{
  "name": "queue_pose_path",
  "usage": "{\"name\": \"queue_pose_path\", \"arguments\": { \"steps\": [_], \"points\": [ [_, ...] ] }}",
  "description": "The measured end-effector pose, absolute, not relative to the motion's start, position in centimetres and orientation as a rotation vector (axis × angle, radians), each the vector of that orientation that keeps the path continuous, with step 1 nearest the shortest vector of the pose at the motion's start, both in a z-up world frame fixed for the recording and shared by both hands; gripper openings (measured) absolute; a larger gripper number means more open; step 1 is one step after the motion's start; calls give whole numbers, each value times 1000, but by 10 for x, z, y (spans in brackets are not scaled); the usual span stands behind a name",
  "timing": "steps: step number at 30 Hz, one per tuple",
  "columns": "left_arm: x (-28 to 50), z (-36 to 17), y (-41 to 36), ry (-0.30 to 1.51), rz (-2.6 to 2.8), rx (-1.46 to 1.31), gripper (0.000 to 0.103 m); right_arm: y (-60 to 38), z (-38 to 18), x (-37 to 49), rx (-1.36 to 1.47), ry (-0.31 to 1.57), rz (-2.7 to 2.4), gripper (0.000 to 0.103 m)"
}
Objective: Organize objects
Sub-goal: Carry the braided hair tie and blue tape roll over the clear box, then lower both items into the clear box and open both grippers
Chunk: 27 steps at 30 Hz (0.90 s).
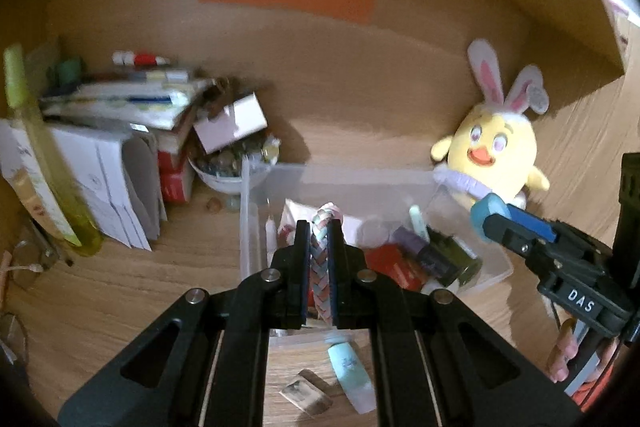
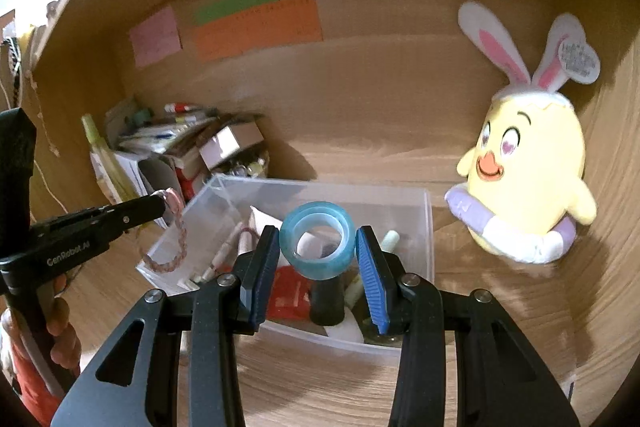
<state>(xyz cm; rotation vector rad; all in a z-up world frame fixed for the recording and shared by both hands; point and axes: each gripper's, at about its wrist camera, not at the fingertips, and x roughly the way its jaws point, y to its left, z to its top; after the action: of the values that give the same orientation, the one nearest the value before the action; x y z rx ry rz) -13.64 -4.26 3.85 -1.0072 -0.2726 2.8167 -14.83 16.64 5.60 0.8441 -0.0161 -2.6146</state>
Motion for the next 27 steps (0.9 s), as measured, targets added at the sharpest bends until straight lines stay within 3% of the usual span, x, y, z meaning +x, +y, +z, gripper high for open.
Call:
{"name": "queue_pose_path", "arguments": {
  "steps": [15, 19, 27],
  "points": [
    [-159, 2, -34, -227, 2736, -1168, 9, 169, 12, -181, 1020, 0, -2621, 36],
    [-156, 4, -29, -194, 2734, -1155, 35, 166, 8, -183, 1028, 34, -2637, 36],
    [-136, 20, -24, -144, 2772, -1073, 61, 163, 2, -188, 1049, 76, -2658, 36]
  ]
}}
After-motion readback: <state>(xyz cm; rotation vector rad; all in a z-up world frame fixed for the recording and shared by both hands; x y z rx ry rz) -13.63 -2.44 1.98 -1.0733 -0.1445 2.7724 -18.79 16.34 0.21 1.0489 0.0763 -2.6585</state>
